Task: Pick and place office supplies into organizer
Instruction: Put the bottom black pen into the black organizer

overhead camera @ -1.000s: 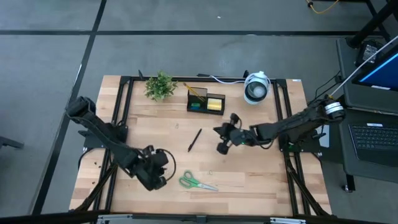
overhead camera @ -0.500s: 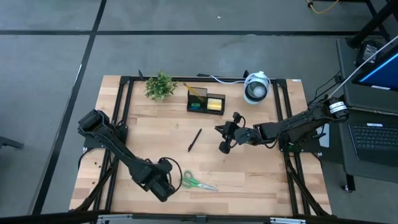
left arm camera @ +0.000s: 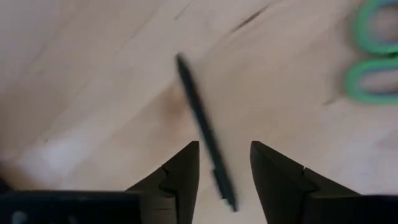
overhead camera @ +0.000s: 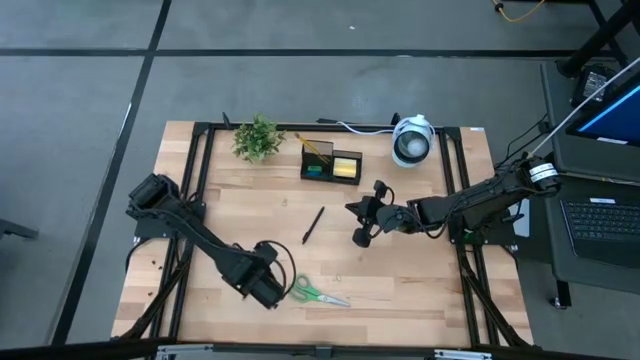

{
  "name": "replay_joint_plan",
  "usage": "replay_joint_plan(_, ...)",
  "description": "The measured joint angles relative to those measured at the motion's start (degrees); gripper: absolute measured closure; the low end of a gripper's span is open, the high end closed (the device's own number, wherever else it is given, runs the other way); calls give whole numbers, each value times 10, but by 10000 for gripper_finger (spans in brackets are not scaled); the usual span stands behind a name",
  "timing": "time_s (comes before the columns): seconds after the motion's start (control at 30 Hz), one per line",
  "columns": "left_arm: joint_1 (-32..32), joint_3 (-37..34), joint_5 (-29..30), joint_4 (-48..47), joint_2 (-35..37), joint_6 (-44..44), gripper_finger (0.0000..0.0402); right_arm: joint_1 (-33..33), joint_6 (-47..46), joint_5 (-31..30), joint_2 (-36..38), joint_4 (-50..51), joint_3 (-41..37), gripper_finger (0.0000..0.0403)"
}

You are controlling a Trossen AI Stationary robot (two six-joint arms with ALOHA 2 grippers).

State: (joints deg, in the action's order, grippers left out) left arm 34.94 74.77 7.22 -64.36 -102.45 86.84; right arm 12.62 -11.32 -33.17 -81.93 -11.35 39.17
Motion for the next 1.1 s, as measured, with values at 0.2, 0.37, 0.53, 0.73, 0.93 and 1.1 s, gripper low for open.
replay_joint_plan(0.2, -17, -70, -77, 48, 0, 14, 247, 0, 4, 0, 0, 1, 0, 394)
replay_joint_plan(0.37, -26, -112, -83, 124, 0, 0, 249, 0, 12, 0, 0, 1, 0, 388)
replay_joint_plan(0.53, -37, -134, -91, 140, 0, -1, 250, 0, 12, 0, 0, 1, 0, 380)
replay_joint_plan(0.73, -45, -170, -124, 204, 4, -17, 250, 0, 13, 0, 0, 1, 0, 388)
replay_joint_plan(0.93, -48, -180, -127, 214, 4, -22, 258, 0, 13, 0, 0, 4, 0, 393)
replay_joint_plan(1.1, -48, -181, -125, 215, 4, -42, 269, 0, 13, 0, 0, 4, 0, 382)
